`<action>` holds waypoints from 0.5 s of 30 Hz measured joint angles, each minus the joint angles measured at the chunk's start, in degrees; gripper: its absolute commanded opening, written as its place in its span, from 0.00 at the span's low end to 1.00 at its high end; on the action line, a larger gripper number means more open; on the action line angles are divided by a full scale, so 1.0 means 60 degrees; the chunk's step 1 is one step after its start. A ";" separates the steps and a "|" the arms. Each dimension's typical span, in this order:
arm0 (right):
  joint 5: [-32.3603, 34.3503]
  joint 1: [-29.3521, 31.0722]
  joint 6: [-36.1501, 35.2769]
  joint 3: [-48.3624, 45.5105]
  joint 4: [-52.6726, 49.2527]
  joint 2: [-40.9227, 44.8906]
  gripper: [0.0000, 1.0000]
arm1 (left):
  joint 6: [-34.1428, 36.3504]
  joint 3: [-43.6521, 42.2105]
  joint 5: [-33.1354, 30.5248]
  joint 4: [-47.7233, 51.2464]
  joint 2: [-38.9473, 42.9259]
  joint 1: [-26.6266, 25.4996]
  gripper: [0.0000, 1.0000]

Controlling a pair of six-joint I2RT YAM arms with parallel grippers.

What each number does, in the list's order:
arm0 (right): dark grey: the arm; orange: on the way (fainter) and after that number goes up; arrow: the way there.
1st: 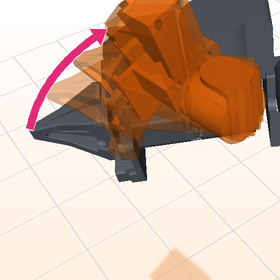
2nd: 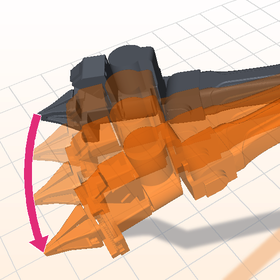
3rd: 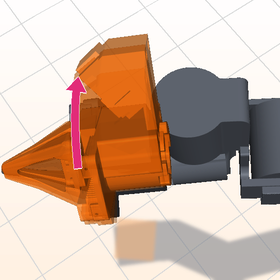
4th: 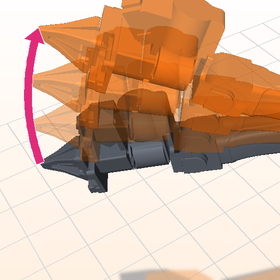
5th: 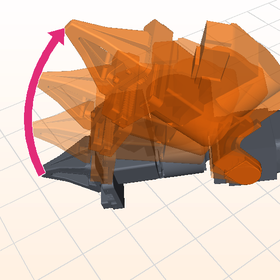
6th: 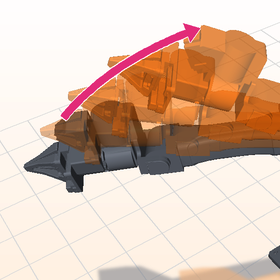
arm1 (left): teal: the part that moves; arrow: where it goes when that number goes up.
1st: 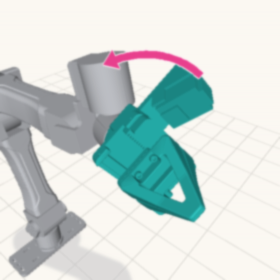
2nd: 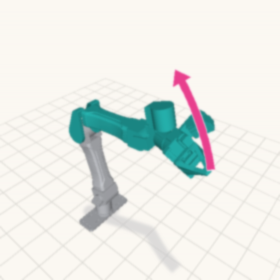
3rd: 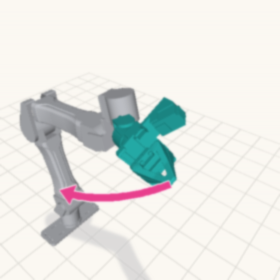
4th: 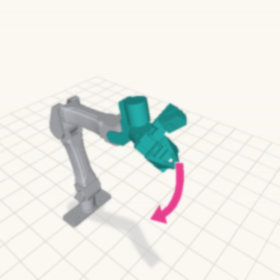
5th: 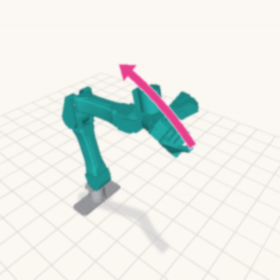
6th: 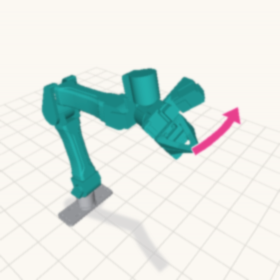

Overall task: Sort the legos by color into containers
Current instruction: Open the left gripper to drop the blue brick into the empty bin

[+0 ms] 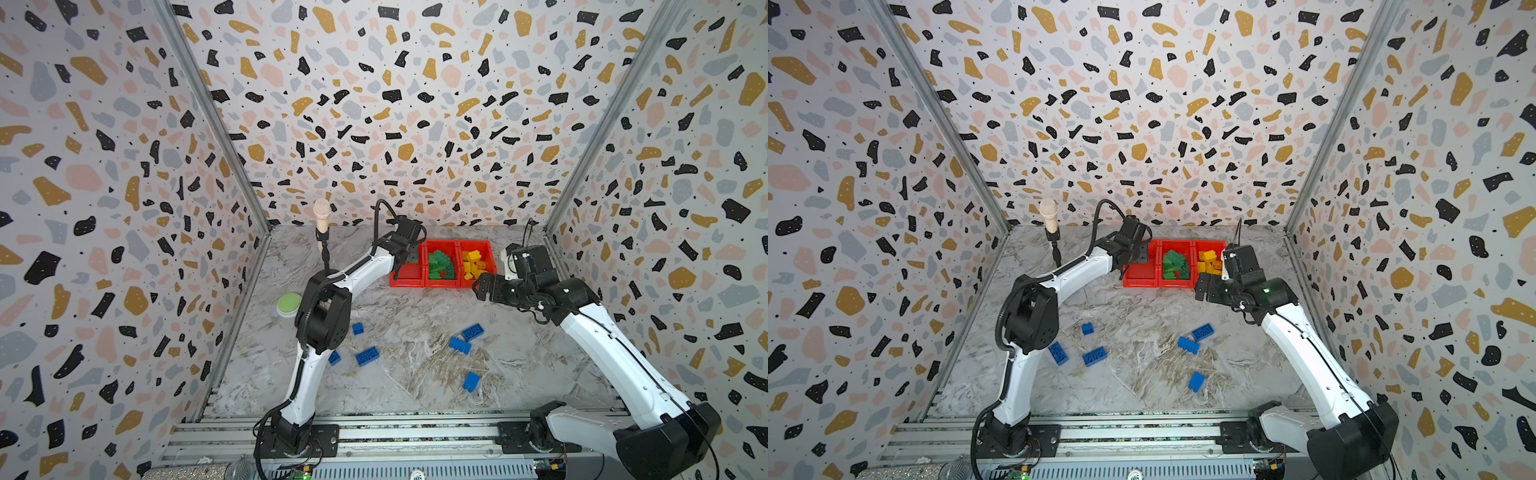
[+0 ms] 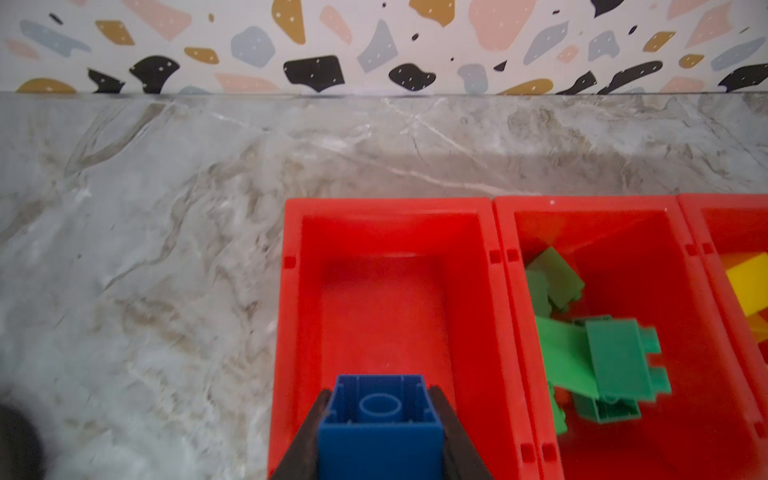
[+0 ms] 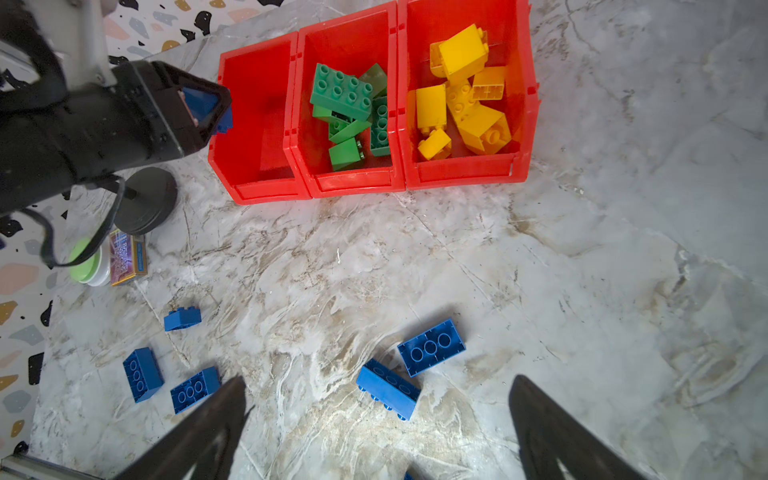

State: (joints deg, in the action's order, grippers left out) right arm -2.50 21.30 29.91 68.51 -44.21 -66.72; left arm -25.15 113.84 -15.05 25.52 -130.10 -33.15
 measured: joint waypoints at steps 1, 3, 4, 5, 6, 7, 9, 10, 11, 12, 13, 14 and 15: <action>0.0033 -0.0015 0.0047 0.0000 -0.0069 0.0066 0.99 | 0.0018 0.0401 0.0015 0.0084 -0.0295 0.0004 0.54; 0.0117 -0.0047 0.0138 0.0000 -0.0219 0.0193 0.99 | 0.0047 0.1180 0.0098 0.0240 -0.0871 0.0018 0.75; 0.0142 -0.0066 0.0168 0.0000 -0.0288 0.0240 0.99 | 0.0051 0.1457 0.0142 0.0288 -0.1064 0.0018 0.81; 0.0168 -0.0080 0.0197 0.0000 -0.0342 0.0273 0.99 | 0.0047 0.1705 0.0175 0.0364 -0.1231 0.0029 0.85; 0.0193 -0.0102 0.0229 0.0000 -0.0382 0.0295 0.99 | 0.0047 0.1898 0.0211 0.0452 -0.1337 0.0058 0.88; 0.0211 -0.0113 0.0259 0.0000 -0.0412 0.0295 0.99 | 0.0051 0.1993 0.0237 0.0525 -0.1370 0.0062 0.90; 0.0215 -0.0124 0.0288 0.0000 -0.0441 0.0291 0.99 | 0.0055 0.2014 0.0280 0.0659 -0.1275 0.0062 0.92; 0.0204 -0.0124 0.0288 0.0000 -0.0437 0.0280 0.99 | 0.0055 0.1902 0.0280 0.0699 -0.1129 0.0066 0.93; 0.0171 -0.0127 0.0284 0.0000 -0.0426 0.0266 0.99 | 0.0055 0.1643 0.0280 0.0670 -0.0907 0.0069 0.93; 0.0109 -0.0131 0.0273 0.0004 -0.0408 0.0226 0.99 | 0.0051 0.1118 0.0266 0.0645 -0.0517 0.0076 0.93; 0.0058 -0.0131 0.0251 0.0004 -0.0375 0.0157 0.99 | 0.0047 0.0466 0.0219 0.0630 -0.0025 0.0076 0.93; -0.0025 -0.0131 0.0237 0.0004 -0.0321 0.0073 0.99 | 0.0044 -0.0270 0.0164 0.0586 0.0525 0.0076 0.93; -0.0149 -0.0131 0.0193 0.0015 -0.0244 -0.0055 0.99 | 0.0029 -0.1129 0.0117 0.0503 0.1169 0.0076 0.93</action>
State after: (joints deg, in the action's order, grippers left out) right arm -3.40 20.51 31.07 68.60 -45.67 -67.05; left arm -24.97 107.07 -14.35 28.53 -123.09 -32.69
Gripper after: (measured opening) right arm 0.989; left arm 0.931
